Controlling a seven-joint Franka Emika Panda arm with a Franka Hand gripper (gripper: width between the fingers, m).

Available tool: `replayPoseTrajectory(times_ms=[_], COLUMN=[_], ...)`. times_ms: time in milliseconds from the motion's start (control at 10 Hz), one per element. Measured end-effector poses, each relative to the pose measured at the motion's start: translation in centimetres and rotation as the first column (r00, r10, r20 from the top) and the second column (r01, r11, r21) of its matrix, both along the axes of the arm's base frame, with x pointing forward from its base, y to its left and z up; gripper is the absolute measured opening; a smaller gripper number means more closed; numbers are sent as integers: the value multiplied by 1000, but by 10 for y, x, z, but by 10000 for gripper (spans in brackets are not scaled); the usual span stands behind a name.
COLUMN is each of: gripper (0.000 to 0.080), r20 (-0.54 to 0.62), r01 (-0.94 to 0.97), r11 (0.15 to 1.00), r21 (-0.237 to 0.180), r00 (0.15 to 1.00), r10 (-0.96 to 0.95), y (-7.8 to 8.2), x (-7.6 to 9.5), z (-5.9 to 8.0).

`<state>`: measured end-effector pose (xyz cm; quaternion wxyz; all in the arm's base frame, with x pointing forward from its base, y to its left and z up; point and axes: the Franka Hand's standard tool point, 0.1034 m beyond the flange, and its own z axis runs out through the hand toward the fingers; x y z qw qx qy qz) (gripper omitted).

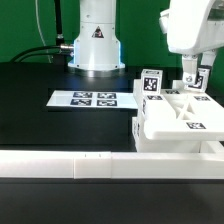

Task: Assemble chair

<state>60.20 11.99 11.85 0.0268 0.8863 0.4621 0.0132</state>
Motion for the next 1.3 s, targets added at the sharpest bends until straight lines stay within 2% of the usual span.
replayPoseTrajectory(times_ms=[200, 500, 700, 1000, 1100, 1300], gripper=[282, 284, 284, 284, 284, 284], r20=[0, 2, 5, 7, 12, 15], r01=[5, 45, 213, 546, 656, 744], r11=[1000, 999, 977, 837, 753, 666], r21=[0, 1, 11, 29, 40, 56], r00=[1000, 999, 977, 838, 754, 666], r10=[-5, -45, -213, -546, -657, -746], y=[-3, -3, -3, -2, 1, 3], x=[1, 1, 0, -1, -1, 1], z=[-1, -1, -1, -2, -3, -2])
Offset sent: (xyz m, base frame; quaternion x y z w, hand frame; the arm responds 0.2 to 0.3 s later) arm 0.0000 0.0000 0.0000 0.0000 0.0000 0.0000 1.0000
